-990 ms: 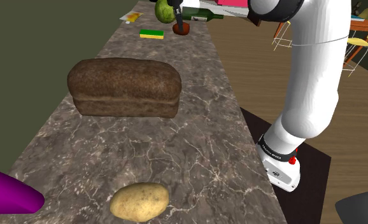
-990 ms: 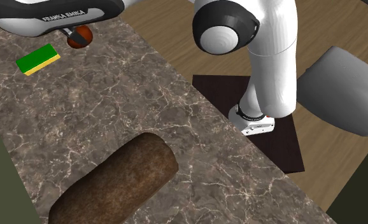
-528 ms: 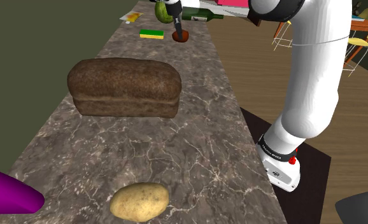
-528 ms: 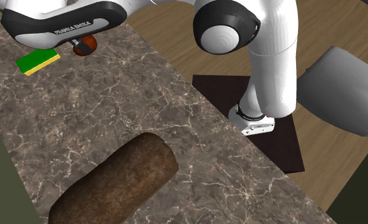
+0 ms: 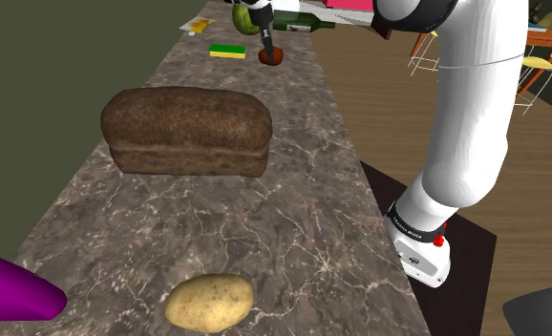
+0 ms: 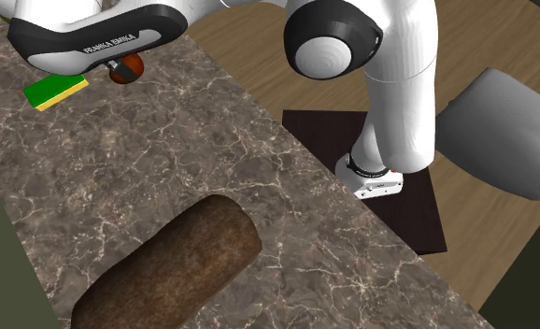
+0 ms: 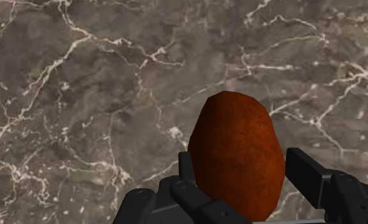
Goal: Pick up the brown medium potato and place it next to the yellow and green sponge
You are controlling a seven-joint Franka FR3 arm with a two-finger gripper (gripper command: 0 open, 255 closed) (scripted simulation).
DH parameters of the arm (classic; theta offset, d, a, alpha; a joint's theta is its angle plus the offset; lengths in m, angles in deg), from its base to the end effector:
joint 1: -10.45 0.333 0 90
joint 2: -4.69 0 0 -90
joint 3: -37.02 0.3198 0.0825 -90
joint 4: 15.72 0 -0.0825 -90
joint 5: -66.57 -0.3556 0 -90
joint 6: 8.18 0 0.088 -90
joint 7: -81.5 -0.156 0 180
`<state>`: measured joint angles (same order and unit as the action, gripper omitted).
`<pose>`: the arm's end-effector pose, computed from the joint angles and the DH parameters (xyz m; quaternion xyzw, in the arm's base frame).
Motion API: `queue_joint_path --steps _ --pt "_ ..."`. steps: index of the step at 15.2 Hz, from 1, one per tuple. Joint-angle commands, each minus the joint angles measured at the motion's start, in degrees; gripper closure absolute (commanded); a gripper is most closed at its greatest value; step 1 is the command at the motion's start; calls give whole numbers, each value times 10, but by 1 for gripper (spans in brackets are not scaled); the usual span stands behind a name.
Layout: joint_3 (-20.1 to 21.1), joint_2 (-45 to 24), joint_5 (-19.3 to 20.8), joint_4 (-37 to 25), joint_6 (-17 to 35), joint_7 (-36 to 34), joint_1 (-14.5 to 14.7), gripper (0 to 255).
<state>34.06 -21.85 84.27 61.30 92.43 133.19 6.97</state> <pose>0.6550 -0.1101 0.4263 0.8967 0.4112 -0.1006 0.1293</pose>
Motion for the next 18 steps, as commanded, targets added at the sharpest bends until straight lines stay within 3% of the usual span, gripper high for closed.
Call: queue_joint_path --steps 1,6,10,18 --pt "0 0 0 0 0 0 0 0" --pt "0 0 0 0 0 0 0 0" --pt "3 -10 -3 -84 -76 8 12 0" --pt "3 -10 -3 -84 -76 8 12 0"
